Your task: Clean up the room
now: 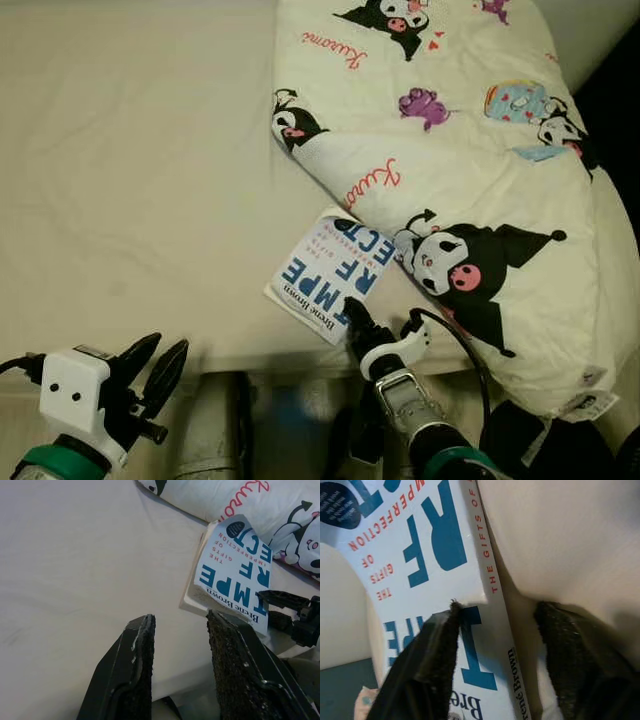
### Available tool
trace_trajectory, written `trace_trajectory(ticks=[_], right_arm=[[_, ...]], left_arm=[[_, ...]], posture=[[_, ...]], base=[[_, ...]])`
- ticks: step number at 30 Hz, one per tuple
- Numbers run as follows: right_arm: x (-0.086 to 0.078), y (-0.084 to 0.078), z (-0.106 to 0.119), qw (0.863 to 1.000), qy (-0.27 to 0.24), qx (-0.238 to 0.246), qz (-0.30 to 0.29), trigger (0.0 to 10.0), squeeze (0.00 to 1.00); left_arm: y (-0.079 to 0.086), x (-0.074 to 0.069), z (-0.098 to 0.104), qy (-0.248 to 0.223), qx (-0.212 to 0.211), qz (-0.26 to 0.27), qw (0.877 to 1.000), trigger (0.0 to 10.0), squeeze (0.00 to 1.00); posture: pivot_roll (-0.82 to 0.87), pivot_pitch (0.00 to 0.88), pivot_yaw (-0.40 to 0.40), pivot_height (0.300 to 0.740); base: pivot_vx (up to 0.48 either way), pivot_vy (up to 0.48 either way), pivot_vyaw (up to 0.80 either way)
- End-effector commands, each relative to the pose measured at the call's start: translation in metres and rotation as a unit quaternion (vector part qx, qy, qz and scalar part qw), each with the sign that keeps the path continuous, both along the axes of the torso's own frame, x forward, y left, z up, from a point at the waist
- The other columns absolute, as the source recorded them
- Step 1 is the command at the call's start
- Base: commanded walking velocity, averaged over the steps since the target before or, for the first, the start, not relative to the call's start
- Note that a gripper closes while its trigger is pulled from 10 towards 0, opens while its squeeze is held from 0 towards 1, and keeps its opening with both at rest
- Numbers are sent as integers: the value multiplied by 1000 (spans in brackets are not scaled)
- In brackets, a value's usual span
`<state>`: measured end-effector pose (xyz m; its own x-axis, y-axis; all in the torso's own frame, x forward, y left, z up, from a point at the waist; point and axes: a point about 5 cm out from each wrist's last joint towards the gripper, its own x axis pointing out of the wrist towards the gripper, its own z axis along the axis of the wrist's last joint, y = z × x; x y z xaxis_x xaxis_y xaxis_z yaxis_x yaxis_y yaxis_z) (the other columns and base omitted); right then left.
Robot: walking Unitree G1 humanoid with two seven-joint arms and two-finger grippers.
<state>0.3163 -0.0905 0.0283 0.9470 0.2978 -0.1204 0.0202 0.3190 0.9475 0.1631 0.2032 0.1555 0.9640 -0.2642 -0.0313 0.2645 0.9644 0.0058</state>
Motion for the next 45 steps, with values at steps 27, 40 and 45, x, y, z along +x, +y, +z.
trace_trajectory(ticks=[27, 40, 45], right_arm=[[-32, 150, 43, 964, -42, 165, 202, 0, 0], [-30, 143, 40, 968, -41, 161, 190, 0, 0], [-23, 136, 43, 969, -60, 140, 192, 0, 0]], left_arm=[[-1, -6, 0, 11, -6, -9, 1000, 10000, 0], [-1, -2, -2, 11, -5, -9, 1000, 10000, 0], [-1, 7, -7, 4, -7, -3, 1000, 10000, 0]], posture=[[336, 374, 40, 615], [325, 352, 36, 615], [295, 317, 23, 615]], base=[[0, 0, 0], [0, 0, 0], [0, 0, 0]])
